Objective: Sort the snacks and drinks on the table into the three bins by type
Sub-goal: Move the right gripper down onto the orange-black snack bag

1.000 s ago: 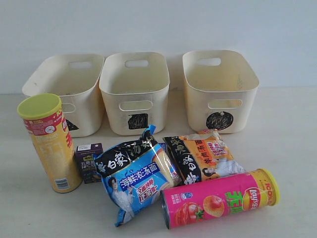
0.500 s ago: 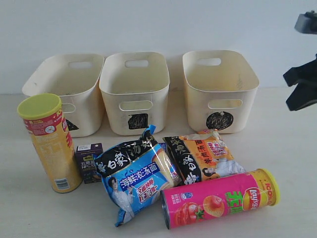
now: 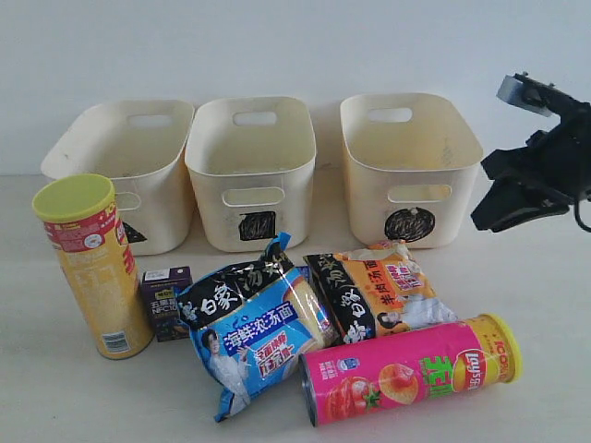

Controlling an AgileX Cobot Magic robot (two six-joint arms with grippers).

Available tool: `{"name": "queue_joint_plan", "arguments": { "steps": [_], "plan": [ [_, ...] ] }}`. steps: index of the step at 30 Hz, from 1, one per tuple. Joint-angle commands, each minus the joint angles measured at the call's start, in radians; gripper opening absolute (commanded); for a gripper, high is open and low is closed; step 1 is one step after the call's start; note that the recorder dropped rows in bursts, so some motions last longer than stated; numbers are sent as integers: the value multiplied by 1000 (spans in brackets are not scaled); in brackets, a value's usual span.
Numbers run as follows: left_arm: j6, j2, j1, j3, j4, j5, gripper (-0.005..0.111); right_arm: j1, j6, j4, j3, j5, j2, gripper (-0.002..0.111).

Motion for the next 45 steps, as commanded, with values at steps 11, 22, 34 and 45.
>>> {"name": "queue_joint_plan", "arguments": {
  "steps": [11, 22, 34, 45],
  "plan": [
    [-8, -4, 1, -2, -2, -4, 4, 2, -131, 104, -17, -51, 152, 89],
    [-8, -4, 1, -2, -2, -4, 4, 58, -240, 182, -17, -131, 224, 89],
    [-8, -4, 1, -2, -2, -4, 4, 82, -315, 254, -17, -200, 349, 89],
    [-8, -4, 1, -2, -2, -6, 4, 177, -333, 249, -17, -216, 352, 89]
  ]
}}
